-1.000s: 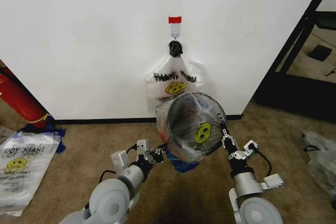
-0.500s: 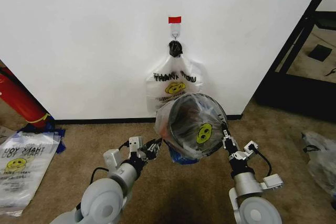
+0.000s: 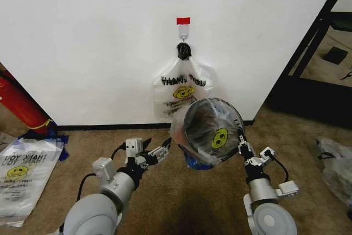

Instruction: Pick up the garbage bag from the wall and place it over the trash bin.

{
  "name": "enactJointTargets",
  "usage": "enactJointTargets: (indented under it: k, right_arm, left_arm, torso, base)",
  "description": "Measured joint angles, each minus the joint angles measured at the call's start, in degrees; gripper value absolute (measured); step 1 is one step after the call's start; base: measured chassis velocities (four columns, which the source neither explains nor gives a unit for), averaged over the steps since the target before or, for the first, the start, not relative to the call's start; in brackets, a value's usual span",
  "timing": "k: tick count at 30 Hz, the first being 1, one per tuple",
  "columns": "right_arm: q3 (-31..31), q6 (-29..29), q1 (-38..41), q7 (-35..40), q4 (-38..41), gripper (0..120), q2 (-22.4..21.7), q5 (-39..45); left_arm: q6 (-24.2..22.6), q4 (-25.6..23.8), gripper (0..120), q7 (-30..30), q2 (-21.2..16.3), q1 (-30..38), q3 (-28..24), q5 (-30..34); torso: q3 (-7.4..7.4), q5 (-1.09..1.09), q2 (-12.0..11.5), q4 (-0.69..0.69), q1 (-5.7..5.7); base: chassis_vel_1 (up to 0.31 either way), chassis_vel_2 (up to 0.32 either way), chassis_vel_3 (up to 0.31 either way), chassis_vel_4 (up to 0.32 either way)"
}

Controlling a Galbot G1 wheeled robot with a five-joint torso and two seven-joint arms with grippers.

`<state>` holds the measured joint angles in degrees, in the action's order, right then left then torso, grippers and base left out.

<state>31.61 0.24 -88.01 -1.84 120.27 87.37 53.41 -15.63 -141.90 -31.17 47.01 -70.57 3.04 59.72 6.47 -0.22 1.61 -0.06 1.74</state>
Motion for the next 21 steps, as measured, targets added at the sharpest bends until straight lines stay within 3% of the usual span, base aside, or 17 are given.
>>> enactJointTargets:
  k: [7, 10, 16, 21]
  right_arm:
    - [-2.7, 1.4, 1.4, -0.1, -1.0, 1, 0.3, -6.7]
    - [-3.6, 2.0, 1.8, -0.1, -1.3, 1, 0.3, -9.1]
    - [-4.7, 3.3, 1.9, -0.1, -1.6, 1, 1.1, -13.2]
    - [-5.2, 4.5, 1.8, 0.0, -2.2, 1, 1.7, -17.1]
  left_arm:
    - [-2.1, -0.4, 54, -1.2, -0.8, 6.1, -6.0, 3.2]
    - [-3.3, 0.2, 48, -2.3, -0.6, 8.7, -6.8, 5.5]
    - [-5.0, 1.8, 25, -4.7, 0.7, 16.5, -10.0, 12.7]
    - [-7.0, 4.0, 4, -6.3, 1.8, 22.1, -15.0, 13.5]
  torso:
    - [0.00, 0.01, 0.0, 0.04, 0.00]
    - [0.00, -0.01, 0.0, 0.04, 0.00]
    - [0.00, 0.00, 0.0, 0.00, 0.00]
    - [0.00, 0.00, 0.0, 0.01, 0.00]
  base:
    - [0.000, 0.000, 0.000, 0.000]
    - [0.000, 0.000, 0.000, 0.000]
    - [0.000, 0.000, 0.000, 0.000]
    - [0.000, 0.000, 0.000, 0.000]
